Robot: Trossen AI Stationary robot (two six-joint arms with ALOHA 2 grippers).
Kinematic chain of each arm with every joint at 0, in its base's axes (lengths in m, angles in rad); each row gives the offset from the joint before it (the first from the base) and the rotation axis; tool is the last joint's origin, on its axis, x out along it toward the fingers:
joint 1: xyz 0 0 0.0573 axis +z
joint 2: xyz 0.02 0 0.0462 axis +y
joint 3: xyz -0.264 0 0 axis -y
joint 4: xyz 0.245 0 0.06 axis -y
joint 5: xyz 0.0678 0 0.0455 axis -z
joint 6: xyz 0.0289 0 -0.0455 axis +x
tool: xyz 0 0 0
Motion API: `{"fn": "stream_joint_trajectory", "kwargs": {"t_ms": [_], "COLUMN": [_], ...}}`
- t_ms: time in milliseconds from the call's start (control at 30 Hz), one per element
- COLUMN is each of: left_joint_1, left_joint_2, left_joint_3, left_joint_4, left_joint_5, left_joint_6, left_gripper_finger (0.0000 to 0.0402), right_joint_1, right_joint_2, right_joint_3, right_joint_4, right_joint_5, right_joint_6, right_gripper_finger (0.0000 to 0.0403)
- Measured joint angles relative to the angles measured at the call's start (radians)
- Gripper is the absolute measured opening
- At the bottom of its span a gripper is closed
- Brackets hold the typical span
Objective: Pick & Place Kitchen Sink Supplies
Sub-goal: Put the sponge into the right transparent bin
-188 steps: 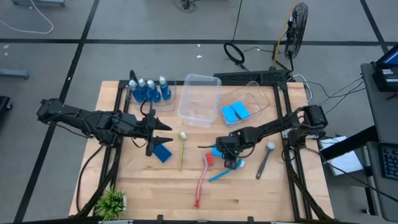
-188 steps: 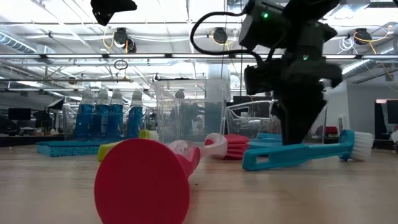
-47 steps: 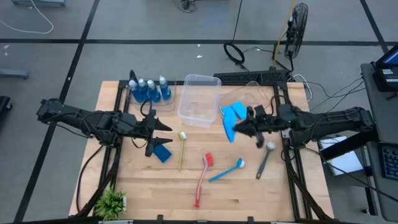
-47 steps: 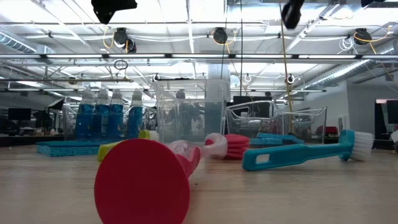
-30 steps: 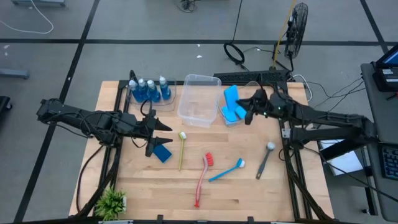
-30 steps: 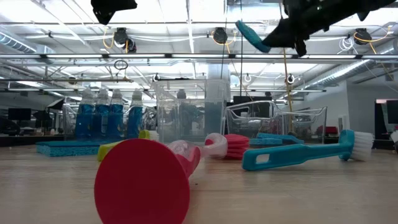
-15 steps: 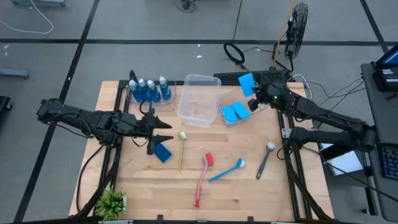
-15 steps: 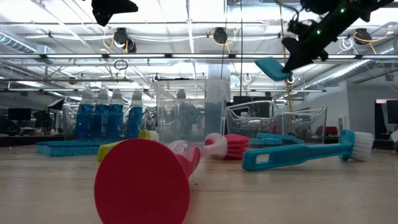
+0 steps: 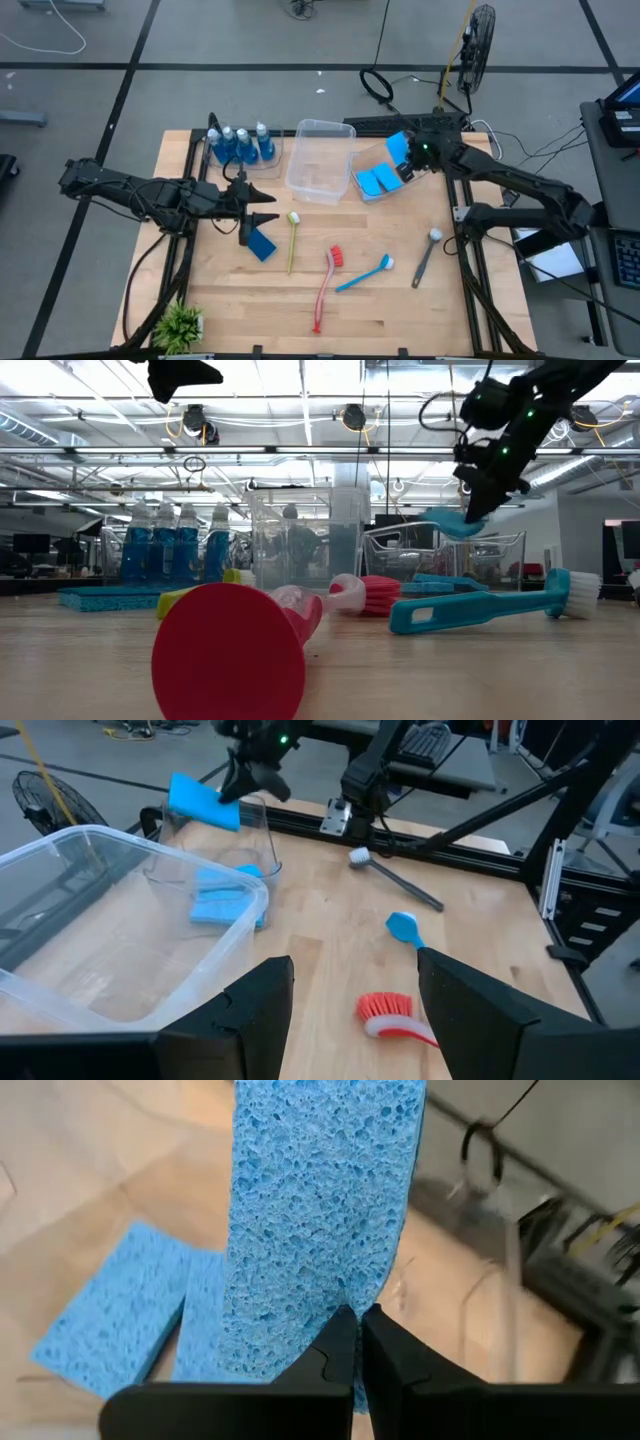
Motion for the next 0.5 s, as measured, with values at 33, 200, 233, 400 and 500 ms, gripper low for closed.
{"fn": "stream_joint_trajectory", "kwargs": {"t_ms": [33, 200, 233, 400, 500], "left_joint_1": [0.000, 0.000, 0.000, 0.000, 0.000], "left_joint_2": [0.000, 0.000, 0.000, 0.000, 0.000], "left_joint_3": [0.000, 0.000, 0.000, 0.000, 0.000], "left_joint_4": [0.000, 0.000, 0.000, 0.000, 0.000], "left_joint_5": [0.000, 0.000, 0.000, 0.000, 0.000], "left_joint_6": [0.000, -0.006, -0.006, -0.006, -0.006], "left_gripper_finger": [0.0216, 0.0216, 0.0216, 0.0216, 0.0216], "right_joint_1": [-0.006, -0.034, -0.038, -0.049, -0.048], "right_joint_2": [0.017, 0.090, 0.103, 0.160, 0.191], "right_joint_3": [0.000, 0.000, 0.000, 0.000, -0.001], "right_joint_4": [0.000, 0.000, 0.000, -0.019, -0.017], "right_joint_5": [-0.017, -0.049, -0.049, -0.054, -0.072], "right_joint_6": [0.001, 0.018, 0.018, 0.018, 0.008], "right_gripper_finger": [0.0000, 0.0000, 0.0000, 0.0000, 0.0000]}}
